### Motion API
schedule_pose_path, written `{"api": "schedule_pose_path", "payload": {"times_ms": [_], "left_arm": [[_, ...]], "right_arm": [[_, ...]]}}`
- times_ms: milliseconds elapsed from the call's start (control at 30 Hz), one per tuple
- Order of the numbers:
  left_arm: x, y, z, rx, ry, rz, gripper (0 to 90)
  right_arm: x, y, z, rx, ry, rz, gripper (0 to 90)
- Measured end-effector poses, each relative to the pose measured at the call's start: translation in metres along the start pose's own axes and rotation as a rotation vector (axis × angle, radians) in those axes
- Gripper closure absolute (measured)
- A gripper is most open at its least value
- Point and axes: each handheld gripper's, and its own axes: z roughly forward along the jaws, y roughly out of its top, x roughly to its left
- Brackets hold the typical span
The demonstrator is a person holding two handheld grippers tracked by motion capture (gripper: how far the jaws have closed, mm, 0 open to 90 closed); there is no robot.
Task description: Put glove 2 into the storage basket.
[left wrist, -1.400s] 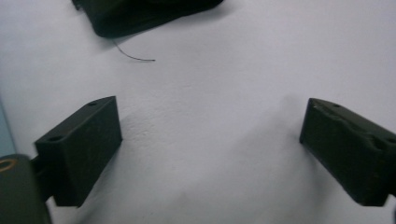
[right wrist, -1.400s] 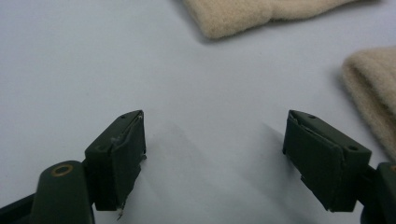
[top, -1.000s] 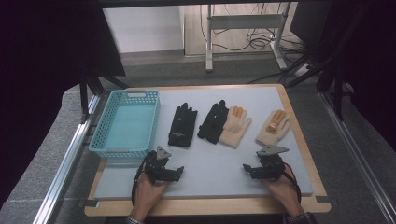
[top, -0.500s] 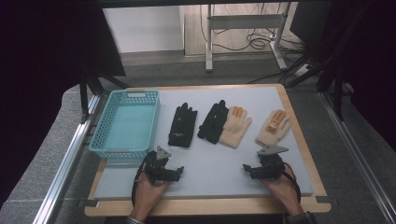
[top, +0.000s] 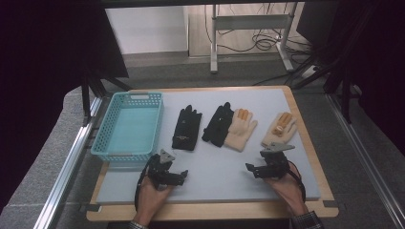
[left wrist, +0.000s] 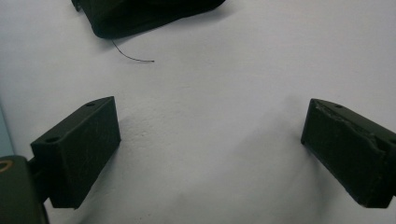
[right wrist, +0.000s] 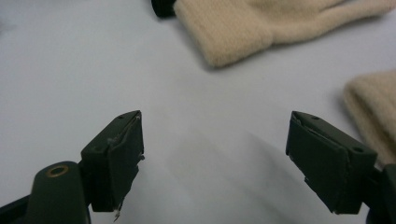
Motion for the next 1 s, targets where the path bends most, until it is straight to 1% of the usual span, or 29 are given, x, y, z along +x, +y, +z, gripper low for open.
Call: {"api": "schedule_pose_path", "payload": {"times_ms": [33,67,133,167,300,400,433,467,500,733,767,933,1000], "left_arm": [[0.000,0.000,0.000,0.000,0.000,0.000,4.7],[0.000,0.000,0.000,0.000,0.000,0.000,4.8],[0.000,0.000,0.000,0.000,0.000,0.000,4.8],[0.000,0.000,0.000,0.000,0.000,0.000,4.8],[0.000,0.000,0.000,0.000,0.000,0.000,4.8],[0.000,0.000,0.000,0.000,0.000,0.000,4.8],[0.000,0.000,0.000,0.000,0.000,0.000,4.8],[0.000,0.000,0.000,0.000,0.000,0.000,4.8],[0.000,0.000,0.000,0.000,0.000,0.000,4.8],[0.000,0.000,0.000,0.001,0.000,0.000,4.8],[0.000,0.000,0.000,0.001,0.000,0.000,4.8],[0.000,0.000,0.000,0.000,0.000,0.000,4.8],[0.000,0.000,0.000,0.001,-0.001,0.000,4.8]], "right_arm": [[0.000,0.000,0.000,0.000,0.000,0.000,18.8],[0.001,0.006,0.002,0.011,-0.003,-0.012,18.8],[0.002,0.008,0.003,0.014,-0.005,-0.017,18.8],[0.003,0.015,0.006,0.016,-0.002,-0.026,18.8],[0.002,0.027,0.012,0.007,0.015,-0.015,18.8],[0.000,0.040,0.020,-0.003,0.031,-0.010,18.8],[0.000,0.040,0.020,-0.003,0.031,-0.010,18.8],[-0.001,0.047,0.025,-0.007,0.039,-0.005,19.2],[-0.001,0.050,0.027,-0.009,0.042,-0.006,19.6],[-0.002,0.075,0.049,-0.004,0.050,-0.033,28.6],[-0.002,0.075,0.049,-0.004,0.050,-0.033,28.6],[-0.005,0.095,0.068,-0.002,0.049,-0.042,36.6],[-0.006,0.102,0.075,0.004,0.044,-0.052,38.5]]}}
